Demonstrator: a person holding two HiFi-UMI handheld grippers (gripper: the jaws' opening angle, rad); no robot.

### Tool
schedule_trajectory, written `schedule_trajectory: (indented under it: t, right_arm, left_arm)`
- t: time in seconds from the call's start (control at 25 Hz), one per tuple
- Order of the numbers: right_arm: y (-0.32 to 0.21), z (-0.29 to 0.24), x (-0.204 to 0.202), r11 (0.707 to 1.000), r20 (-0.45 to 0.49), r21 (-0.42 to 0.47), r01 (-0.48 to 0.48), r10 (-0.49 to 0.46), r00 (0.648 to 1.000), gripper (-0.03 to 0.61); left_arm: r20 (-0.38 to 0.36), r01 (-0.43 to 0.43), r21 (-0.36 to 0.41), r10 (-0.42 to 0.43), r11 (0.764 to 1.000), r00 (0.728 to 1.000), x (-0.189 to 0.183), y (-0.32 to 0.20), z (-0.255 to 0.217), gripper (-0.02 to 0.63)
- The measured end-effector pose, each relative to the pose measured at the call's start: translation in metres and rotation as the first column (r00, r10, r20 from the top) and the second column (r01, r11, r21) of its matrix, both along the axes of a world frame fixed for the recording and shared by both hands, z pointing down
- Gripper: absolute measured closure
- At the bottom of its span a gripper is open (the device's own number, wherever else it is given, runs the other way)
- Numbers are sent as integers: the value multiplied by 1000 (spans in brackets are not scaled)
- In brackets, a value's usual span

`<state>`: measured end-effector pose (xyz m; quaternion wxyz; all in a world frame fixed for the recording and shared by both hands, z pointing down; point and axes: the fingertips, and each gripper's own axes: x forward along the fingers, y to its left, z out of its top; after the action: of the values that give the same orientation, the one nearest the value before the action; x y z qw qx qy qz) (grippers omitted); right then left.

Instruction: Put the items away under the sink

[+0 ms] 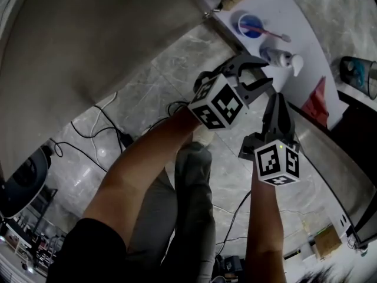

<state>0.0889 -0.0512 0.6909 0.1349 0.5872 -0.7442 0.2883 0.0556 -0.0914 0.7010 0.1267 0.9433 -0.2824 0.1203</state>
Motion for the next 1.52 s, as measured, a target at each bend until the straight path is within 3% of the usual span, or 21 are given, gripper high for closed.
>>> schedule_trajectory:
  t: [0.12, 0.44, 0.8, 1.28, 1.52]
  right_arm:
    - [5, -7, -7, 1000, 6, -3, 0, 0, 1000, 543]
    - [16, -41, -36, 999, 3, -13, 42, -42, 999, 543]
    - [22, -98, -47, 998, -12, -13, 66, -66, 998, 543]
    - [30, -191, -59, 996, 23, 21, 83, -83, 996, 543]
    - [52, -190, -64, 976, 35, 85, 201, -205, 978, 543]
  left_arm:
    - [7, 11, -28, -11, 1000, 1000, -12, 10, -7, 540]
    - [36, -7, -81, 10, 997, 999, -41, 46, -43, 586]
    - [-3, 52, -123, -52, 991, 999, -70, 48, -115, 592]
    - [91, 108, -165, -94, 980, 991, -86, 63, -197, 594]
    - [131, 107, -128, -90, 986, 987, -85, 89, -202, 594]
